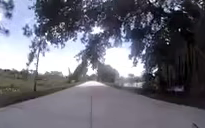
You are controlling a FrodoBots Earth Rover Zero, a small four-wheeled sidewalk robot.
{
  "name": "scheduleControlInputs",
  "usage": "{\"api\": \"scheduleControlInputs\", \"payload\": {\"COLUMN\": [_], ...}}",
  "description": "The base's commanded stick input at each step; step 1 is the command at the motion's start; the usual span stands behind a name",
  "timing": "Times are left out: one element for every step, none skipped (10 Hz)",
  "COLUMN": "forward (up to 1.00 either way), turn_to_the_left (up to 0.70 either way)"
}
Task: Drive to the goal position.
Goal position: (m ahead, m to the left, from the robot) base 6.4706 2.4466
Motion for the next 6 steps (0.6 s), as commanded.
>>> {"api": "scheduleControlInputs", "payload": {"forward": [0.85,0.85,0.85,0.85,0.85,0.85], "turn_to_the_left": [0.00,0.00,0.00,0.00,0.00,0.00]}}
